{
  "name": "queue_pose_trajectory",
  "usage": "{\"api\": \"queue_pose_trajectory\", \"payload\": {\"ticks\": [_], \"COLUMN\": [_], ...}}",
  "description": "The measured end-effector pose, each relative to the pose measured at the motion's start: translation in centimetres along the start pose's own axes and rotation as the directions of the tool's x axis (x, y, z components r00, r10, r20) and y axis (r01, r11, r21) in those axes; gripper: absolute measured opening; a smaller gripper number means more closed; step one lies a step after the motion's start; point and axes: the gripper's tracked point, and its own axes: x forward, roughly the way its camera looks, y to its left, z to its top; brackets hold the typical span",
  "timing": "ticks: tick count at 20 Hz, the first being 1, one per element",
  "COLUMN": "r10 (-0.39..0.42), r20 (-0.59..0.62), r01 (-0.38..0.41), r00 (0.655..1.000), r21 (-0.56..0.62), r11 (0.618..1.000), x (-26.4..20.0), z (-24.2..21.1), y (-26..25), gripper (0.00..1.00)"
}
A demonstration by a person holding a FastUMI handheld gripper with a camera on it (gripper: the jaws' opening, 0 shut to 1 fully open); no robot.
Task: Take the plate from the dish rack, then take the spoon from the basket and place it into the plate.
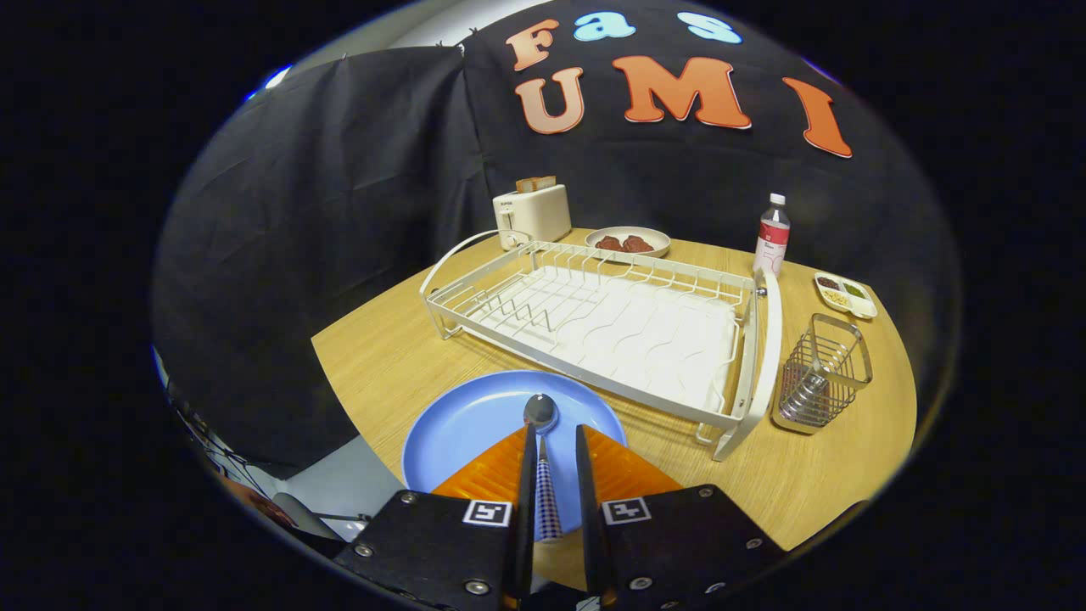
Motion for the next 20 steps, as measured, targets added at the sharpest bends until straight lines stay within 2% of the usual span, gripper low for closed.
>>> {"api": "queue_pose_trajectory", "payload": {"ticks": [5,10,14,20], "r10": [-0.096,-0.193,-0.251,-0.312], "r20": [0.076,0.211,0.350,0.484], "r01": [0.092,0.183,0.237,0.319], "r00": [0.992,0.958,0.903,0.818], "r21": [0.046,0.065,0.083,0.070], "r11": [0.995,0.981,0.968,0.945], "x": [-2.9,-6.9,-10.6,-15.4], "z": [3.7,10.3,16.3,23.1], "y": [-3.7,-7.0,-8.7,-10.3], "gripper": [0.41,0.61,0.77,0.86]}}
